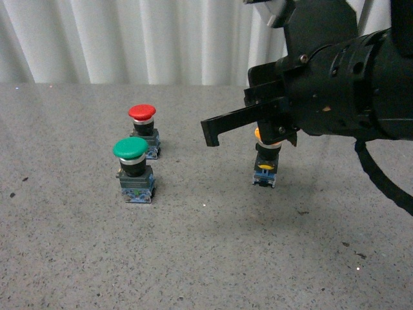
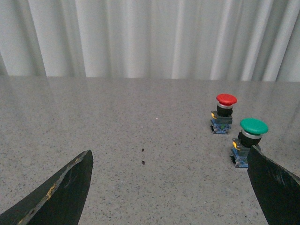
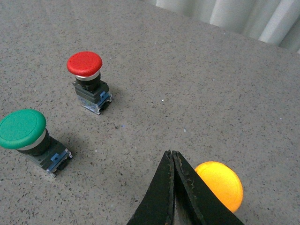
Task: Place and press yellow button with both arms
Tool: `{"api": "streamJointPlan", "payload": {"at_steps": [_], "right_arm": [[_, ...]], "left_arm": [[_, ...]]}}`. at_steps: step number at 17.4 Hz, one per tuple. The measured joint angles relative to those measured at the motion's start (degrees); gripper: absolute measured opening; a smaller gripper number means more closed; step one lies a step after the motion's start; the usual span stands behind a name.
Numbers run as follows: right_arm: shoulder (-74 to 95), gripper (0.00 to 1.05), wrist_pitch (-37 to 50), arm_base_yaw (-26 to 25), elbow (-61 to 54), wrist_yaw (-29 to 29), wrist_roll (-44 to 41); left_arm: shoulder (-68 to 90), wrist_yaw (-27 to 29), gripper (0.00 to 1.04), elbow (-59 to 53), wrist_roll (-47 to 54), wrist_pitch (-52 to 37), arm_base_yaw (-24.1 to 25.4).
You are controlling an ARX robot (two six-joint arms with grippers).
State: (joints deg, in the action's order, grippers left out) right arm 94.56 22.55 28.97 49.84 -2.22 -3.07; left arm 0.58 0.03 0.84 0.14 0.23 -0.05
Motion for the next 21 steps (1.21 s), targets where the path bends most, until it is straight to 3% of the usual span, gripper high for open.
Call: {"api": "streamJointPlan", "payload": {"at_steps": [6, 21], "right_arm": [[5.0, 0.02, -2.3, -0.3, 4.8, -1.5, -0.3], [4.8, 0.02, -4.0, -3.2, 2.4, 0.7, -1.3]], "left_arm": [[0.0, 0.0, 0.98, 0.0, 0.0, 0.0, 0.0], [0.0, 0.0, 0.98, 0.0, 0.0, 0.0, 0.0]]}}
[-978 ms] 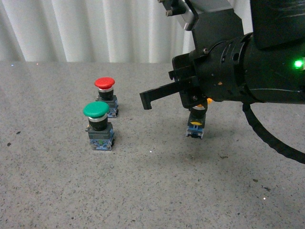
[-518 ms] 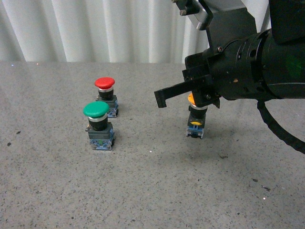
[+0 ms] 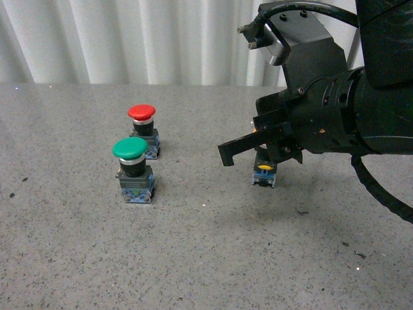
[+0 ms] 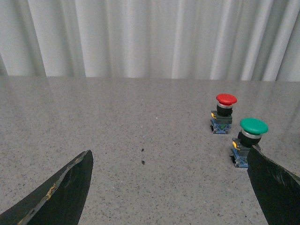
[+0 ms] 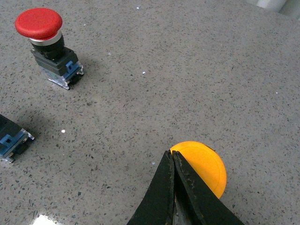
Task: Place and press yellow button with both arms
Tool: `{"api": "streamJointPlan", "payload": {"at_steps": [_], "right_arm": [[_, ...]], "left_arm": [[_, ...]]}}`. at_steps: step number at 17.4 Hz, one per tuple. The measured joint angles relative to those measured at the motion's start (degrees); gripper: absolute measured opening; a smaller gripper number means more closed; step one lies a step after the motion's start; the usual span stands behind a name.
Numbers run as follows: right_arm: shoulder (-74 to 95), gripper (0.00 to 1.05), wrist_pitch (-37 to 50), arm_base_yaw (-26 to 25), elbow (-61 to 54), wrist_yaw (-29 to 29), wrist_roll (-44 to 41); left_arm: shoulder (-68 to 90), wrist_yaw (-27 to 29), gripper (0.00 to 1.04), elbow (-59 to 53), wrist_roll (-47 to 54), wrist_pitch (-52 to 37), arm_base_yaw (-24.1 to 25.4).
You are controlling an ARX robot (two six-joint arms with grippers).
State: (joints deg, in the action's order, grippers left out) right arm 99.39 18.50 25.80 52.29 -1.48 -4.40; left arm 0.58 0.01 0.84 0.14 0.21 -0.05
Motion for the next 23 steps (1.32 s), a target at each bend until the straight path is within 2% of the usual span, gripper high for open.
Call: {"api": "streamJointPlan", "payload": {"at_steps": [15, 18, 21, 23], "right_arm": [[1.6, 0.02, 0.2, -0.1, 0.3, -0.5, -1.7], [-1.0, 0.02, 4.8, -0.4, -0.8, 0.7, 0.0], [-10.0, 0.02, 12.0, 0.2, -0.9, 4.4, 5.2], [-16.7, 0.02, 11.9, 1.4, -2.1, 5.8, 8.2]], "left_arm": [[0.0, 0.0, 0.98, 0.0, 0.0, 0.0, 0.0], [0.0, 0.0, 0.98, 0.0, 0.0, 0.0, 0.0], [0.0, 0.0, 0.98, 0.0, 0.0, 0.0, 0.0], [0.0, 0.0, 0.98, 0.0, 0.0, 0.0, 0.0]]}}
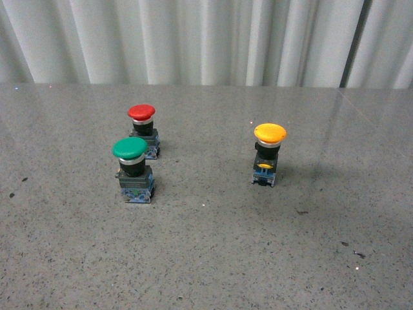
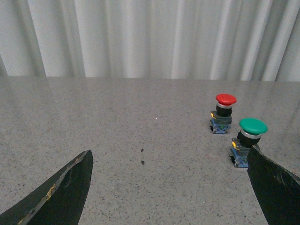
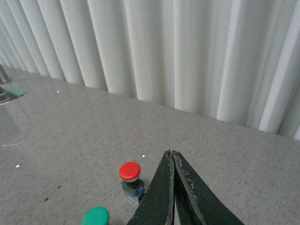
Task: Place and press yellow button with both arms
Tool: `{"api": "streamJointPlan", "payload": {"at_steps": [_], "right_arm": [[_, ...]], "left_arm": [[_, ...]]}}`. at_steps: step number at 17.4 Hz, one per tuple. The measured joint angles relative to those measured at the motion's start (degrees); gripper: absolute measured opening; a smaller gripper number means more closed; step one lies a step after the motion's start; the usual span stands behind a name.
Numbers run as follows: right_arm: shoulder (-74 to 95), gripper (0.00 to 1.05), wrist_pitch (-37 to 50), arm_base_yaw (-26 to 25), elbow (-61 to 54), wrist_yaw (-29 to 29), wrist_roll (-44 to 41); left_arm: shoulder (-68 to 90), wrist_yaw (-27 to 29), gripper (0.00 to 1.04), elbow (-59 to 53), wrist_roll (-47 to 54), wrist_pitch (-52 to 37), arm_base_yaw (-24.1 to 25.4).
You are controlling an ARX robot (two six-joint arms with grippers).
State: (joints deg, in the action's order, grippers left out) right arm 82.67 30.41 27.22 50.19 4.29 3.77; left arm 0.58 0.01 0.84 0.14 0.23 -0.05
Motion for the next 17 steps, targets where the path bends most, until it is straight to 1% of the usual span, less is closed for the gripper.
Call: {"api": "streamJointPlan", "payload": {"at_steps": [4, 6, 8, 9, 11, 12, 13, 14, 15, 16, 17], "right_arm": [[-11.8, 0.02, -1.7, -0.3, -10.9, 1.1, 3.3], [-21.8, 0.02, -3.5, -3.8, -17.0, 2.4, 5.7], [-26.9, 0.02, -5.6, -6.0, -20.3, 2.7, 6.8], [-28.9, 0.02, -6.4, -6.8, -21.8, 1.8, 6.8], [-31.8, 0.02, -7.5, -6.5, -23.9, -5.0, 5.2], [-34.4, 0.02, -8.6, -7.6, -25.8, -9.1, 3.6], [-36.4, 0.02, -9.6, -8.6, -27.2, -11.3, 2.4], [-39.4, 0.02, -11.1, -10.8, -29.2, -12.9, 1.2], [-43.5, 0.02, -12.9, -15.4, -31.7, -12.5, -0.3], [-51.4, 0.02, -12.7, -27.3, -36.4, -6.2, -2.1], [-54.7, 0.02, -12.6, -27.2, -40.5, -4.2, -2.8]], "left_arm": [[0.0, 0.0, 0.98, 0.0, 0.0, 0.0, 0.0], [0.0, 0.0, 0.98, 0.0, 0.0, 0.0, 0.0], [0.0, 0.0, 0.98, 0.0, 0.0, 0.0, 0.0], [0.0, 0.0, 0.98, 0.0, 0.0, 0.0, 0.0], [0.0, 0.0, 0.98, 0.0, 0.0, 0.0, 0.0], [0.0, 0.0, 0.98, 0.0, 0.0, 0.0, 0.0], [0.0, 0.0, 0.98, 0.0, 0.0, 0.0, 0.0], [0.0, 0.0, 0.98, 0.0, 0.0, 0.0, 0.0], [0.0, 0.1, 0.98, 0.0, 0.0, 0.0, 0.0], [0.0, 0.0, 0.98, 0.0, 0.0, 0.0, 0.0], [0.0, 0.1, 0.98, 0.0, 0.0, 0.0, 0.0]]}}
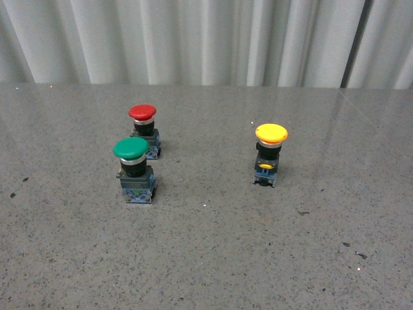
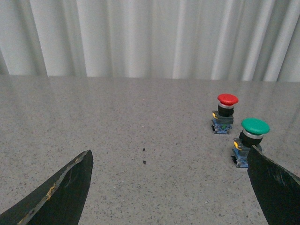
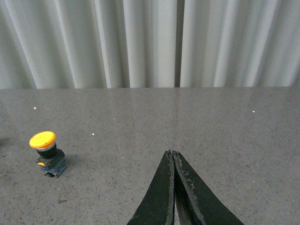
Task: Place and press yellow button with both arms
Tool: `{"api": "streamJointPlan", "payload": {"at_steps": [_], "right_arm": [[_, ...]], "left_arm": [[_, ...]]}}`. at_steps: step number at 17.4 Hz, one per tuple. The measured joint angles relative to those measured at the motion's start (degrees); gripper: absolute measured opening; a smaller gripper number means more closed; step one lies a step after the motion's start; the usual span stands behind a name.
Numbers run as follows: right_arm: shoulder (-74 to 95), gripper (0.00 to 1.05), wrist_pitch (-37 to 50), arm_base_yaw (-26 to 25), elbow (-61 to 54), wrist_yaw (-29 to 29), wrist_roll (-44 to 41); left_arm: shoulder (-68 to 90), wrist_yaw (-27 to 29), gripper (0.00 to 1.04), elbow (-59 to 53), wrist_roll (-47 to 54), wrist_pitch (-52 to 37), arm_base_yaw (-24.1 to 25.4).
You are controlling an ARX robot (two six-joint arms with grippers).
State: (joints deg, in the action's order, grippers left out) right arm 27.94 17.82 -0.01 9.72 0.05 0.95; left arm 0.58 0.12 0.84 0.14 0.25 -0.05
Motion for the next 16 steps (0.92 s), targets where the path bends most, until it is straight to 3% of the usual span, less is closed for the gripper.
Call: {"api": "streamJointPlan", "payload": {"at_steps": [16], "right_arm": [[-18.0, 0.02, -7.7, 0.0, -9.0, 0.0, -0.6]], "left_arm": [[0.0, -0.1, 0.98, 0.0, 0.0, 0.0, 0.0]]}}
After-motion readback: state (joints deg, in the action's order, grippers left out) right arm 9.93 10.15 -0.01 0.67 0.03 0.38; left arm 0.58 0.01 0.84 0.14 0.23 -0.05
